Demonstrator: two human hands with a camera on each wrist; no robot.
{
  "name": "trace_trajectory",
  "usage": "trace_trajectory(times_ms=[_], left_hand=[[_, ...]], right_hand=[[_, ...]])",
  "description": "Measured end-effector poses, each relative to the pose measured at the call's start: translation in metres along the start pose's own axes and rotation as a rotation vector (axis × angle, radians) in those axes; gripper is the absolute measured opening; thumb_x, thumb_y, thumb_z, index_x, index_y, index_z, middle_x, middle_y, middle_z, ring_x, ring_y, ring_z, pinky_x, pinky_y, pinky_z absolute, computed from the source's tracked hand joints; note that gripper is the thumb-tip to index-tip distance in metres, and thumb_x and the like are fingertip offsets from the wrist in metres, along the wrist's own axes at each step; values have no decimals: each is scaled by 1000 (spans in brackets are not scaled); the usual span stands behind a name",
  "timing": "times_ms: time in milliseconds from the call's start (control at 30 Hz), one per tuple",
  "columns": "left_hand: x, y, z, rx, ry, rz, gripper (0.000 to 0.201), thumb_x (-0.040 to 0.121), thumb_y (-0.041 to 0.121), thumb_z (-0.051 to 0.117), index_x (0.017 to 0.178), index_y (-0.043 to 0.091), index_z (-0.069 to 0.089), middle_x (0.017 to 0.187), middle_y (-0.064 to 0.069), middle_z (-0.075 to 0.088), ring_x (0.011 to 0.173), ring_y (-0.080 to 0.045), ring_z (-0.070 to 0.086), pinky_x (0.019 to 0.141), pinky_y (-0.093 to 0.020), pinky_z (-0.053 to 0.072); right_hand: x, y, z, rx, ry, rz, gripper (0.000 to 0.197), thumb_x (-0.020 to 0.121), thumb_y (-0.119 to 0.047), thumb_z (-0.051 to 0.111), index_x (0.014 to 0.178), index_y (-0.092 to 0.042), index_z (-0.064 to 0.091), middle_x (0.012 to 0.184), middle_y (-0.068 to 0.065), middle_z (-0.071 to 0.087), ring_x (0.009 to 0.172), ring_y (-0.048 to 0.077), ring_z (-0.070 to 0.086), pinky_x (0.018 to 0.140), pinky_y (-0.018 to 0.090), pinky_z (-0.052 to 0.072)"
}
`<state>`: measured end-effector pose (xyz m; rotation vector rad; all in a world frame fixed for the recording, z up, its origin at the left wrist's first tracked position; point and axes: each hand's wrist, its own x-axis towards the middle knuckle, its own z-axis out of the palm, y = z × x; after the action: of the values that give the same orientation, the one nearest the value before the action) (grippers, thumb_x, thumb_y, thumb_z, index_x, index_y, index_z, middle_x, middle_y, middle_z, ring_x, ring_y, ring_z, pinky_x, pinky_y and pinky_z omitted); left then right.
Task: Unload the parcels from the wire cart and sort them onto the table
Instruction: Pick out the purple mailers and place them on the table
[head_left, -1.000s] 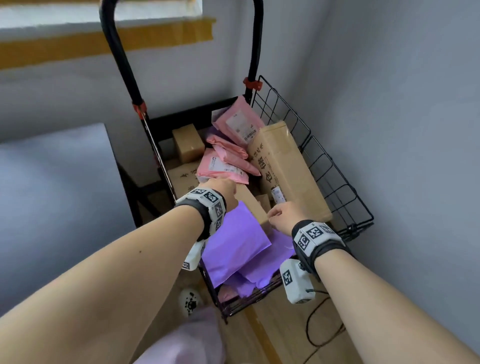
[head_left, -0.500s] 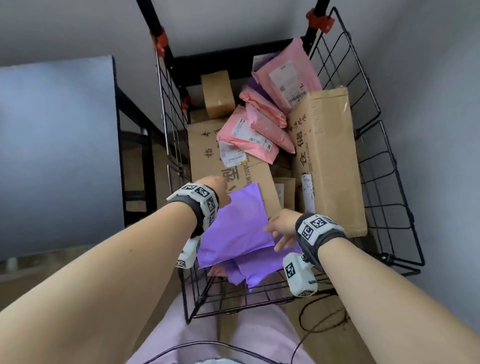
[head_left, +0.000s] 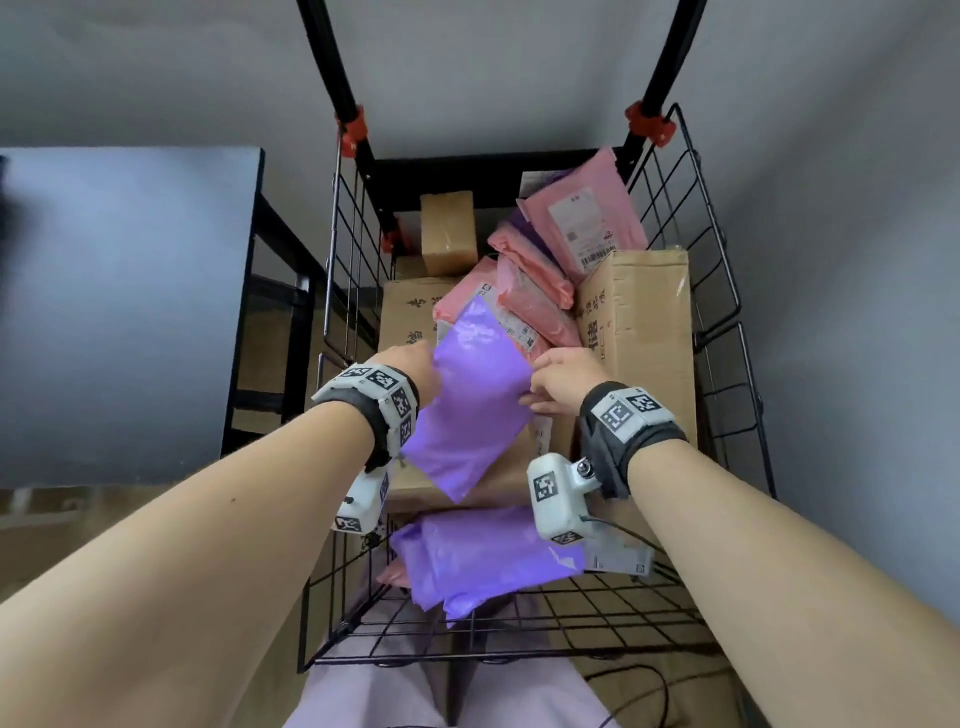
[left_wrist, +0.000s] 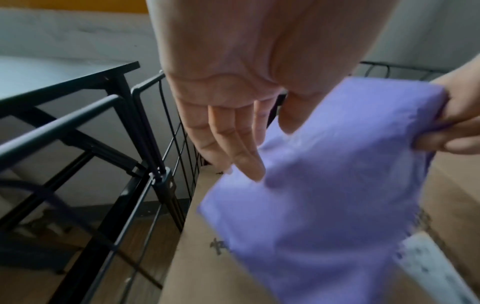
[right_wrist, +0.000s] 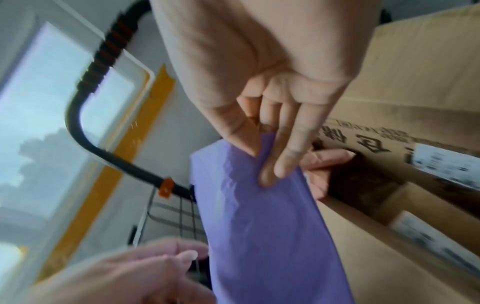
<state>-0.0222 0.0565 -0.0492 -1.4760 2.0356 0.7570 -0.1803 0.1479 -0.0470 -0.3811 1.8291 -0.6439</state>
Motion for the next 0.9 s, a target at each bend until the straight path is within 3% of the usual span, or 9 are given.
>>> trace_trajectory(times_ms=[100, 167, 233, 333, 467, 567, 667, 767, 900], left_hand=[[2, 6, -17, -210, 62, 2, 32, 96, 14, 41, 126, 5, 48, 123, -18, 57, 106, -37, 60, 90, -43, 50], [3, 10, -30, -582, 102, -34, 28, 99, 16, 38, 120, 1, 49, 111, -19, 60, 86, -35, 65, 68, -35, 58], [-1, 14, -41, -952, 135, -156, 42, 98, 44, 36, 99, 7, 57, 81, -11, 61, 63, -25, 60, 48, -21, 54], [3, 17, -42, -1256, 36, -254, 70, 83, 76, 29, 83, 12, 60, 69, -7, 62, 66, -26, 61, 75, -36, 57], [12, 9, -31, -1185, 2, -300, 96, 63, 89, 31, 105, 9, 63, 95, -13, 69, 84, -32, 66, 81, -44, 54], [6, 9, -29, -1098, -22, -269, 44, 88, 42, 58, 107, 2, 59, 79, -12, 62, 65, -25, 61, 61, -31, 57], [8, 4, -21, -879, -41, -261, 28, 83, -2, 55, 111, -5, 59, 81, -15, 59, 72, -28, 61, 79, -43, 57], [18, -6, -12, -777, 4, -256, 24, 79, 0, 53, 102, -2, 61, 85, -15, 60, 85, -32, 64, 84, -49, 55], [13, -13, -10, -662, 104, -199, 13, 80, 9, 51, 87, 9, 62, 78, -10, 63, 75, -30, 60, 68, -30, 48]], right_hand=[[2, -25, -21, 150, 94, -114, 39, 79, 18, 42, 57, -11, 56, 62, 9, 56, 62, 23, 57, 65, 30, 54], [-1, -34, -29, 158, 150, -183, 51, 71, 20, 42, 40, -16, 61, 49, 4, 59, 63, 25, 56, 81, 38, 52], [-3, -32, -29, 152, 196, -240, 53, 62, 18, 32, 30, -15, 59, 39, 2, 58, 59, 27, 57, 85, 46, 55], [-6, -23, -25, -13, 178, -294, 47, 58, 12, 33, 32, -16, 61, 41, 4, 59, 56, 25, 60, 80, 47, 57], [-13, -11, -22, -240, 137, -277, 40, 57, 7, 38, 36, -17, 61, 43, -2, 61, 60, 24, 65, 75, 37, 59], [-9, -3, -17, -296, 50, -216, 41, 59, 9, 39, 36, -17, 62, 45, 1, 62, 65, 28, 68, 77, 39, 59], [-4, 2, -11, -287, -19, -167, 45, 62, 11, 37, 38, -14, 64, 50, 7, 65, 64, 29, 68, 76, 42, 60], [0, 7, -7, -297, -18, -76, 45, 72, 11, 35, 48, -13, 65, 60, 10, 66, 62, 28, 67, 70, 38, 60], [8, 23, -13, -312, 54, 101, 33, 90, 1, 42, 64, -11, 60, 69, 10, 61, 44, 16, 61, 46, 22, 49]])
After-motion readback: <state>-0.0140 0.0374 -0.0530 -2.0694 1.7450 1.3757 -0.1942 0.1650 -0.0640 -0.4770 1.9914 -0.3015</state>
